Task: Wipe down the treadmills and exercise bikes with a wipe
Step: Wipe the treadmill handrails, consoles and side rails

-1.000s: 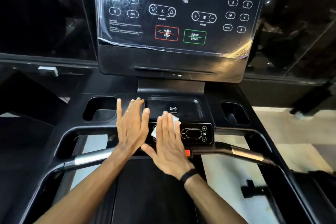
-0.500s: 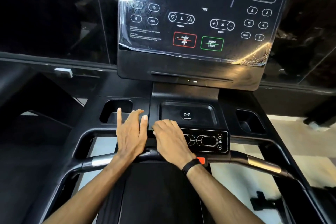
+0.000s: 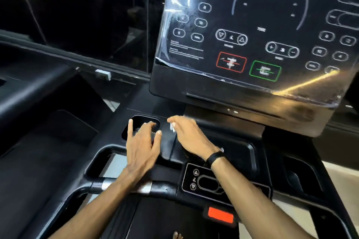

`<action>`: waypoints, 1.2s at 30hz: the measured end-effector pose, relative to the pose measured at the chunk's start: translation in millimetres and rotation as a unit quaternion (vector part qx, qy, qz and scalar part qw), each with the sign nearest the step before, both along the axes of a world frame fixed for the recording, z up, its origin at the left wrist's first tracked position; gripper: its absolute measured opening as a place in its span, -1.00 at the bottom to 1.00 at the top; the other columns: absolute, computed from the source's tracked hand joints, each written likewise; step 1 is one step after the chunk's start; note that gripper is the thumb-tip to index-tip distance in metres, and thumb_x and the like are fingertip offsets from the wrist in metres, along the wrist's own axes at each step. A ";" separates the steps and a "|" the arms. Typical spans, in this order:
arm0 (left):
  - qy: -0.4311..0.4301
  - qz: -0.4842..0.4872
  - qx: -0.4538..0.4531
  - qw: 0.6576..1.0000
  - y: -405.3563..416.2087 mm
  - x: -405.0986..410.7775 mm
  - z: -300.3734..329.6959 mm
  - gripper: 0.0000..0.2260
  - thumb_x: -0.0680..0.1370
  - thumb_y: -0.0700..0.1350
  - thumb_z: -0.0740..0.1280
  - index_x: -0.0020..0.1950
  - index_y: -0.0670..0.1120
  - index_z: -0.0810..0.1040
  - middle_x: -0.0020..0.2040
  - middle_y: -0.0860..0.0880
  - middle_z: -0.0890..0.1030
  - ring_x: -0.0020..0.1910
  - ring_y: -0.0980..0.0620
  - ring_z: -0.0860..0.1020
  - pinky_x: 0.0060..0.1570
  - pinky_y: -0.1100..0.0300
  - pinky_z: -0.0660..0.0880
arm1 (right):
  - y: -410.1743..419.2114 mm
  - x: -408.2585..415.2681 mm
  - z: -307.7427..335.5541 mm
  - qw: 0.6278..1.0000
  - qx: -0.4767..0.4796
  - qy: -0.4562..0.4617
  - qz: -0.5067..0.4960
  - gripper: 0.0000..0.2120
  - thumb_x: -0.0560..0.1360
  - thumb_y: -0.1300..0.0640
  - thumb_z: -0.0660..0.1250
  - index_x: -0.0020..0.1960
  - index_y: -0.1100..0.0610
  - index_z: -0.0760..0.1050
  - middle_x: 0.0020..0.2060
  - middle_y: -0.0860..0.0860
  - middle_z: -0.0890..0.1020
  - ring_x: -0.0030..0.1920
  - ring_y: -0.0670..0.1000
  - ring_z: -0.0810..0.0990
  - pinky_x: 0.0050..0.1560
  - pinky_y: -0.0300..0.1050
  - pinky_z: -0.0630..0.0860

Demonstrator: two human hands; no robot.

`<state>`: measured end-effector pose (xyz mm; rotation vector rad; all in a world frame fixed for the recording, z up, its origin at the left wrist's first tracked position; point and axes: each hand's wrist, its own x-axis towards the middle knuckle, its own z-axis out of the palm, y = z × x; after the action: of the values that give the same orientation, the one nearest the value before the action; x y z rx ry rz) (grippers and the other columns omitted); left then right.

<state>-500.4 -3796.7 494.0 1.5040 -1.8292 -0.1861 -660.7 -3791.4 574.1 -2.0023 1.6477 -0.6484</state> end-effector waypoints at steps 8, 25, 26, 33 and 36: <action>-0.001 0.087 0.005 0.996 -41.1 3.1 -1.8 -0.79 0.57 -0.02 0.17 0.07 -0.03 0.55 -0.14 0.10 0.61 -0.21 0.08 0.58 0.56 -0.05 -0.01 | -51.9 -8.5 -10.0 0.992 0.050 0.050 0.104 -0.70 0.67 0.22 0.14 0.32 0.15 0.53 0.23 0.11 0.62 0.26 0.10 0.53 0.26 -0.10 0.41; 0.060 -0.054 0.018 0.997 -55.2 -30.3 0.3 -0.69 0.58 0.12 0.21 -0.33 0.05 0.36 -0.58 0.07 0.27 -0.53 0.01 0.34 -0.45 0.09 0.35 | -53.9 -42.4 -9.4 0.993 0.080 0.076 0.044 -0.69 0.66 0.08 0.18 0.36 0.06 0.49 0.31 0.03 0.56 0.32 0.08 0.48 0.31 0.06 0.43; 0.056 -0.061 0.013 0.997 -53.3 -30.0 1.6 -0.66 0.57 0.14 0.20 -0.36 0.05 0.27 -0.58 0.07 0.25 -0.56 0.06 0.29 -0.48 0.10 0.34 | -52.2 -41.3 -8.4 0.993 0.081 0.079 0.042 -0.69 0.66 0.08 0.18 0.37 0.07 0.48 0.33 0.04 0.55 0.34 0.08 0.46 0.32 0.05 0.42; 0.022 -0.083 -0.001 0.996 -46.5 -24.4 3.6 -0.76 0.49 0.14 0.22 -0.32 0.09 0.28 -0.57 0.10 0.27 -0.55 0.13 0.29 -0.48 0.20 0.26 | -45.7 -28.5 -11.3 0.994 0.075 0.079 0.031 -0.69 0.65 0.11 0.20 0.37 0.08 0.49 0.32 0.04 0.56 0.35 0.07 0.46 0.33 0.04 0.41; 0.009 -0.085 -0.001 0.996 -44.7 -17.6 2.1 -0.76 0.47 0.13 0.22 -0.33 0.10 0.29 -0.55 0.12 0.28 -0.52 0.15 0.27 -0.43 0.24 0.17 | -42.2 -22.8 -13.9 0.993 0.080 0.079 0.030 -0.69 0.65 0.10 0.21 0.37 0.08 0.50 0.31 0.05 0.57 0.34 0.07 0.48 0.32 0.01 0.42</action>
<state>-518.0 -3841.4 496.1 1.3405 -1.9427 -0.2776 -683.5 -3833.6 560.1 -2.0208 1.6633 -0.3328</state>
